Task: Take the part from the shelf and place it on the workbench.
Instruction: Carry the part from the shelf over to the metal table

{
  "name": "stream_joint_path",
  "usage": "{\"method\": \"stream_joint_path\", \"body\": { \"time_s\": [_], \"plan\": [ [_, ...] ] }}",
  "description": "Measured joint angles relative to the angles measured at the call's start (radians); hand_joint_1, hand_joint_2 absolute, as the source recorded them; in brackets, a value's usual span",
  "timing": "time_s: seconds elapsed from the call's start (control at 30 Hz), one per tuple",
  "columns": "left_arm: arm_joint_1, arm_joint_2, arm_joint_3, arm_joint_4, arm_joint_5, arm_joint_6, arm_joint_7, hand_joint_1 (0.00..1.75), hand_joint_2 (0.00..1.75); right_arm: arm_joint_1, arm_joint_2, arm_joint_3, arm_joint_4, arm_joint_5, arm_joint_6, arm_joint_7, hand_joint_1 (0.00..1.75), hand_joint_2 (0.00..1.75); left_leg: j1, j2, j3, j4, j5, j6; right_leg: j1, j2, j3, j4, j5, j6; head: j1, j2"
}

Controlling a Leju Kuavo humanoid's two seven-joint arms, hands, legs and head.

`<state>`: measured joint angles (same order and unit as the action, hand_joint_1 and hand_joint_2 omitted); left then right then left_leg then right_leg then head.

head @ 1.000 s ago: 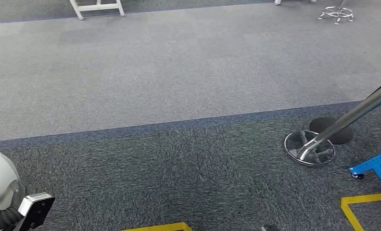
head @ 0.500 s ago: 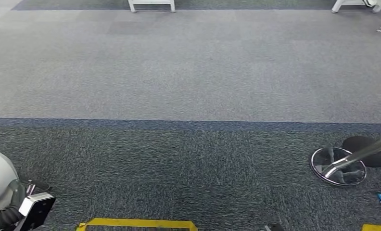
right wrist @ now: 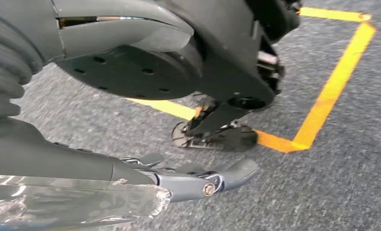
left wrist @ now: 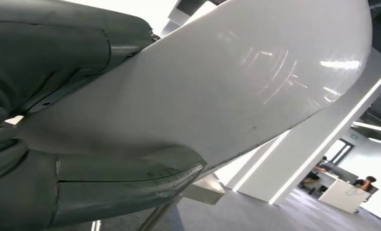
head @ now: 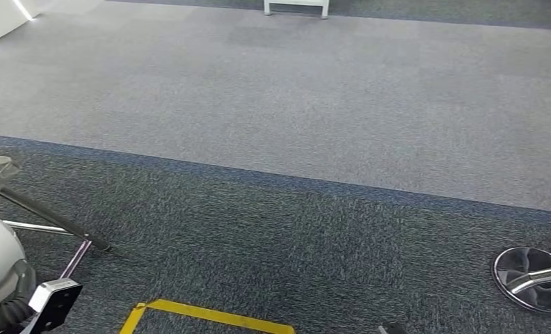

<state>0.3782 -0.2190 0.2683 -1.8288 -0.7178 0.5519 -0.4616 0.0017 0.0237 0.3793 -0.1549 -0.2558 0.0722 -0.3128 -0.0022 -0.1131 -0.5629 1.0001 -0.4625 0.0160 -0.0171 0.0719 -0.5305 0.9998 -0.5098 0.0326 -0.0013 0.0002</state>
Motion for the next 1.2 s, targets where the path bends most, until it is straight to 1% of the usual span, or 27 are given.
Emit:
{"method": "stream_joint_path", "body": {
  "time_s": [0.03, 0.07, 0.13, 0.2, 0.23, 0.27, 0.3, 0.33, 0.37, 0.4, 0.47, 0.5, 0.57, 0.63, 0.7, 0.73, 0.77, 0.8, 0.83, 0.87, 0.9, 0.93, 1.0, 1.07, 1.1, 1.13, 1.2],
  "plan": [
    [0.001, 0.000, 0.000, 0.000, -0.004, 0.003, -0.002, 1.75, 1.75, -0.001, 0.000, 0.000, 0.000, 0.000, 0.000, 0.000, 0.00, 1.75, 0.002, -0.011, -0.003, 0.000, 0.002, -0.006, 0.000, -0.010, 0.002, -0.001, 0.000, -0.006, 0.000, 0.000],
    [0.003, 0.000, 0.001, 0.000, -0.010, 0.007, -0.003, 1.75, 1.75, -0.001, 0.001, 0.000, 0.000, 0.000, 0.000, 0.000, 0.00, 1.75, 0.003, -0.009, -0.007, 0.004, -0.001, -0.011, 0.000, -0.022, 0.004, -0.005, 0.002, -0.011, 0.000, 0.000],
    [0.003, 0.000, 0.002, -0.002, -0.026, 0.022, -0.004, 1.75, 1.75, -0.001, 0.003, 0.000, 0.000, -0.001, 0.000, 0.000, 0.00, 1.75, 0.001, 0.031, -0.030, 0.053, -0.035, -0.021, -0.002, -0.047, 0.009, -0.012, 0.004, -0.023, -0.006, 0.000],
    [0.002, 0.000, 0.001, -0.003, -0.051, 0.040, -0.004, 1.75, 1.75, 0.001, 0.003, 0.000, 0.000, -0.004, -0.001, 0.000, 0.00, 1.75, 0.003, 0.085, -0.089, 0.178, -0.099, -0.028, 0.000, -0.073, 0.012, -0.014, 0.001, -0.031, -0.012, 0.000],
    [0.002, -0.001, 0.001, -0.003, -0.063, 0.049, -0.003, 1.75, 1.75, 0.002, 0.003, 0.000, 0.000, -0.005, -0.001, 0.001, 0.00, 1.75, 0.005, 0.097, -0.121, 0.240, -0.122, -0.031, 0.002, -0.088, 0.013, -0.014, -0.001, -0.033, -0.011, 0.000],
    [0.003, -0.001, 0.001, -0.003, -0.073, 0.057, -0.003, 1.75, 1.75, 0.003, 0.003, 0.000, 0.000, -0.006, -0.001, 0.001, 0.00, 1.75, 0.006, 0.103, -0.141, 0.279, -0.128, -0.033, 0.003, -0.102, 0.014, -0.014, -0.003, -0.033, -0.012, 0.000],
    [0.004, -0.001, 0.002, -0.003, -0.081, 0.064, -0.002, 1.75, 1.75, 0.003, 0.003, 0.001, 0.000, -0.006, -0.001, 0.001, 0.00, 1.75, 0.007, 0.106, -0.143, 0.280, -0.114, -0.033, 0.003, -0.116, 0.017, -0.013, -0.006, -0.033, -0.012, 0.000],
    [0.005, -0.001, 0.002, -0.004, -0.088, 0.070, -0.001, 1.75, 1.75, 0.002, 0.003, 0.001, 0.000, -0.006, -0.001, 0.001, 0.00, 1.75, 0.007, 0.111, -0.124, 0.241, -0.082, -0.032, 0.003, -0.128, 0.022, -0.013, -0.010, -0.031, -0.012, 0.000],
    [0.006, -0.001, 0.002, -0.005, -0.093, 0.075, -0.001, 1.75, 1.75, 0.002, 0.003, 0.002, 0.000, -0.006, -0.001, 0.001, 0.00, 1.75, 0.006, 0.124, -0.090, 0.176, -0.043, -0.028, 0.004, -0.140, 0.028, -0.013, -0.014, -0.029, -0.012, 0.000],
    [0.006, -0.002, 0.002, -0.006, -0.098, 0.080, -0.001, 1.75, 1.75, 0.002, 0.003, 0.002, 0.000, -0.006, -0.001, 0.001, 0.00, 1.75, 0.002, 0.151, -0.055, 0.109, -0.016, -0.024, 0.006, -0.151, 0.032, -0.013, -0.019, -0.026, -0.012, 0.000],
    [0.005, -0.004, 0.002, -0.011, -0.106, 0.089, 0.000, 1.75, 1.75, 0.001, 0.003, 0.003, 0.000, -0.007, -0.001, 0.001, 0.00, 1.75, -0.008, 0.194, -0.013, 0.025, 0.001, -0.010, 0.012, -0.172, 0.038, -0.011, -0.029, -0.016, -0.011, 0.000],
    [0.005, -0.005, 0.002, -0.013, -0.108, 0.092, 0.000, 1.75, 1.75, 0.001, 0.003, 0.004, 0.000, -0.008, -0.001, 0.001, 0.00, 1.75, -0.012, 0.200, -0.011, 0.016, -0.006, -0.005, 0.015, -0.183, 0.041, -0.011, -0.033, -0.010, -0.011, 0.000],
    [0.010, -0.007, 0.003, -0.016, -0.114, 0.098, 0.000, 1.75, 1.75, -0.001, 0.003, 0.005, 0.000, -0.008, -0.002, 0.001, 0.00, 1.75, -0.011, 0.177, -0.012, 0.010, -0.007, 0.006, 0.014, -0.199, 0.048, -0.011, -0.041, 0.000, -0.010, 0.000],
    [0.012, -0.010, 0.005, -0.021, -0.124, 0.109, 0.000, 1.75, 1.75, -0.003, 0.003, 0.006, -0.001, -0.008, -0.003, 0.001, 0.00, 1.75, -0.005, 0.151, -0.009, 0.005, -0.003, 0.017, 0.010, -0.156, 0.032, 0.031, -0.073, 0.009, -0.006, 0.000],
    [0.009, -0.014, 0.006, -0.024, -0.140, 0.121, 0.000, 1.75, 1.75, -0.002, 0.003, 0.006, -0.001, -0.008, -0.004, 0.001, 0.00, 1.75, -0.002, 0.126, -0.008, 0.003, -0.003, 0.025, 0.006, -0.094, -0.030, 0.158, -0.133, 0.014, 0.001, 0.000],
    [0.009, -0.016, 0.006, -0.025, -0.147, 0.124, 0.000, 1.75, 1.75, -0.001, 0.003, 0.007, -0.001, -0.008, -0.004, 0.001, 0.00, 1.75, -0.003, 0.112, -0.008, 0.004, -0.003, 0.027, 0.006, -0.082, -0.069, 0.228, -0.157, 0.015, 0.002, 0.000],
    [0.010, -0.018, 0.006, -0.025, -0.150, 0.127, 0.000, 1.75, 1.75, 0.000, 0.003, 0.007, -0.001, -0.009, -0.004, 0.001, 0.00, 1.75, -0.003, 0.097, -0.007, 0.004, -0.004, 0.028, 0.005, -0.076, -0.102, 0.278, -0.166, 0.016, 0.003, 0.000],
    [0.011, -0.018, 0.006, -0.025, -0.152, 0.128, 0.000, 1.75, 1.75, 0.001, 0.003, 0.008, -0.001, -0.009, -0.004, 0.002, 0.00, 1.75, -0.004, 0.082, -0.005, 0.004, -0.005, 0.028, 0.006, -0.074, -0.117, 0.289, -0.151, 0.015, 0.003, 0.000],
    [0.012, -0.019, 0.007, -0.025, -0.153, 0.128, 0.000, 1.75, 1.75, 0.002, 0.003, 0.008, 0.000, -0.009, -0.005, 0.002, 0.00, 1.75, -0.004, 0.066, -0.002, 0.004, -0.006, 0.027, 0.006, -0.070, -0.113, 0.258, -0.116, 0.012, 0.003, 0.000],
    [0.012, -0.020, 0.007, -0.025, -0.153, 0.129, 0.000, 1.75, 1.75, 0.002, 0.003, 0.009, 0.000, -0.009, -0.006, 0.002, 0.00, 1.75, -0.004, 0.051, 0.001, 0.004, -0.008, 0.026, 0.006, -0.060, -0.094, 0.195, -0.068, 0.009, 0.003, 0.000],
    [0.012, -0.021, 0.007, -0.025, -0.154, 0.129, 0.000, 1.75, 1.75, 0.002, 0.002, 0.009, 0.000, -0.009, -0.006, 0.002, 0.00, 1.75, -0.004, 0.038, 0.004, 0.005, -0.009, 0.024, 0.005, -0.038, -0.068, 0.125, -0.028, 0.004, 0.003, 0.000],
    [0.012, -0.021, 0.007, -0.025, -0.154, 0.129, 0.000, 1.75, 1.75, 0.001, 0.002, 0.009, 0.000, -0.009, -0.006, 0.001, 0.00, 1.75, -0.005, 0.026, 0.004, 0.006, -0.011, 0.020, 0.004, -0.017, -0.043, 0.063, -0.003, -0.001, 0.002, 0.000],
    [0.012, -0.022, 0.007, -0.026, -0.163, 0.131, 0.000, 1.75, 1.75, 0.000, 0.001, 0.009, 0.000, -0.008, -0.006, 0.002, 0.00, 1.75, -0.002, 0.005, -0.003, 0.009, -0.010, 0.011, 0.004, 0.007, -0.017, 0.010, 0.004, -0.007, 0.002, 0.000],
    [0.015, -0.025, 0.012, -0.031, -0.216, 0.136, -0.003, 1.75, 1.75, 0.000, 0.002, 0.009, 0.000, -0.008, -0.006, 0.002, 0.00, 1.75, 0.001, -0.014, -0.009, 0.011, -0.009, -0.001, 0.003, -0.012, -0.010, 0.002, 0.004, -0.014, 0.002, 0.000],
    [0.016, -0.030, 0.017, -0.038, -0.261, 0.138, -0.010, 1.75, 1.75, -0.001, 0.003, 0.009, 0.000, -0.009, -0.006, 0.002, 0.00, 1.75, 0.001, -0.006, -0.013, 0.019, -0.016, -0.006, 0.001, -0.023, -0.007, -0.002, 0.005, -0.019, 0.001, 0.000],
    [0.016, -0.037, 0.025, -0.048, -0.309, 0.140, -0.021, 1.75, 1.75, -0.001, 0.004, 0.009, 0.000, -0.009, -0.006, 0.002, 0.00, 1.75, 0.000, 0.013, -0.024, 0.042, -0.033, -0.010, -0.001, -0.036, -0.004, -0.007, 0.006, -0.024, -0.002, 0.000],
    [0.013, -0.057, 0.041, -0.070, -0.380, 0.143, -0.051, 1.75, 1.75, 0.001, 0.004, 0.009, 0.000, -0.010, -0.007, 0.002, 0.00, 1.75, 0.000, 0.071, -0.072, 0.146, -0.093, -0.020, -0.002, -0.062, 0.000, -0.011, 0.005, -0.033, -0.007, 0.000]
  ]
}}
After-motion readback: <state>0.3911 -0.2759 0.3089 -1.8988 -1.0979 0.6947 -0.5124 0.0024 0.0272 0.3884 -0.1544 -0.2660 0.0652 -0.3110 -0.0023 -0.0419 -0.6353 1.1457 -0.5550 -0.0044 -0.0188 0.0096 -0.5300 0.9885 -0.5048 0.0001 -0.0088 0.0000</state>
